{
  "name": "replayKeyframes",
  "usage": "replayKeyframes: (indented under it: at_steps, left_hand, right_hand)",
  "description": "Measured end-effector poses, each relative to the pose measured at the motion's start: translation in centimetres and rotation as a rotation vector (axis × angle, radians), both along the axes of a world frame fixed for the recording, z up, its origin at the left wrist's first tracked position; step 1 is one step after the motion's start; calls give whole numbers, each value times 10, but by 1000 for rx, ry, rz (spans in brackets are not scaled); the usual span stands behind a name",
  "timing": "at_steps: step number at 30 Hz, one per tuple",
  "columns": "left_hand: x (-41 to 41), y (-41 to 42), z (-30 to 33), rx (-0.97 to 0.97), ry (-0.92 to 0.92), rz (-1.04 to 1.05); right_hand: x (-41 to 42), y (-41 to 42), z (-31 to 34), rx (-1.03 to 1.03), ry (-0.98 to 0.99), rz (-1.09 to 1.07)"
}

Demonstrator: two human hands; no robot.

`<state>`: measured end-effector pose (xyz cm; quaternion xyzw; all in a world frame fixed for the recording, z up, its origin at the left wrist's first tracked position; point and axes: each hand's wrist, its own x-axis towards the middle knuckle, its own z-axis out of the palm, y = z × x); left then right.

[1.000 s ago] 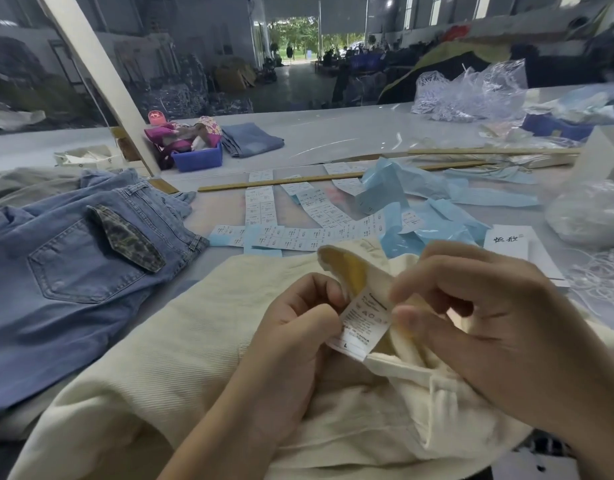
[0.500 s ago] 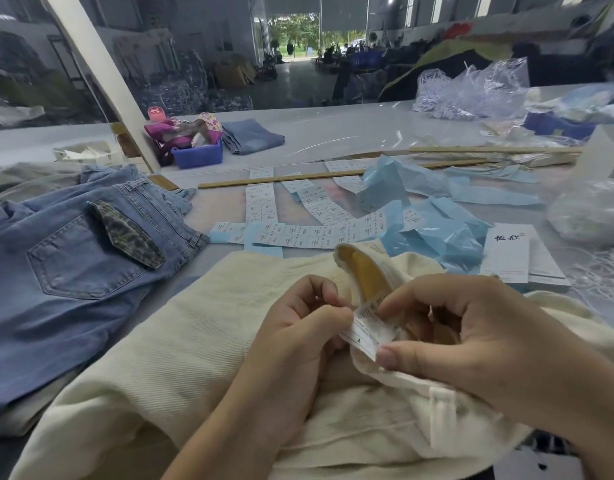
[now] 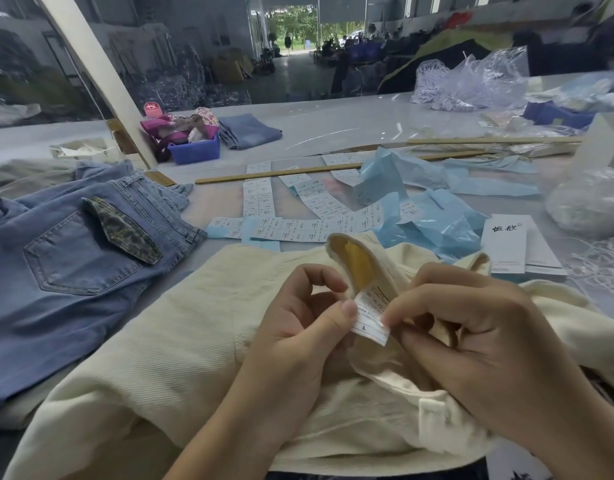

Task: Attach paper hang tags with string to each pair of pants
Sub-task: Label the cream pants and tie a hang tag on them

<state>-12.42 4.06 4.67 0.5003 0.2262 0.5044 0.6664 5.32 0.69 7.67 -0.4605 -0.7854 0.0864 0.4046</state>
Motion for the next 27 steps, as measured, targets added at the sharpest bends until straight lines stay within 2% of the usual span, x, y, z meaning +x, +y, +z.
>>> replayKeyframes:
  at_steps: [4, 8, 12, 16, 17, 19, 21, 22, 25, 27]
  left_hand:
    - [2, -1, 1, 30, 28, 19]
    - [2, -2, 0, 36, 8, 19]
    - [3, -5, 2, 23, 59, 55]
    - [-7, 8, 15, 248, 534, 411]
    - [-8, 12, 21, 279, 667, 432]
    - [-2, 20, 34, 367, 1031, 333]
    - [12, 23, 41, 495, 1399, 98]
    - [21, 24, 43, 537, 1513, -18]
    - [42, 35, 48, 673, 1686, -182]
    - [46, 47, 61, 679, 1795, -245]
  right_hand:
    - [0, 2, -2, -8, -2, 20]
    - [1, 0, -6, 45, 84, -16]
    - [4, 0, -6, 23, 67, 14]
    - [21, 4, 1, -85, -20, 2]
    - [27, 5, 5, -122, -40, 0]
    - [37, 8, 15, -195, -51, 6]
    - [44, 15, 28, -187, -89, -36]
    - [46, 20, 38, -146, -106, -75]
    - [43, 40, 82, -59, -81, -171]
    - [30, 63, 109, -14, -90, -166]
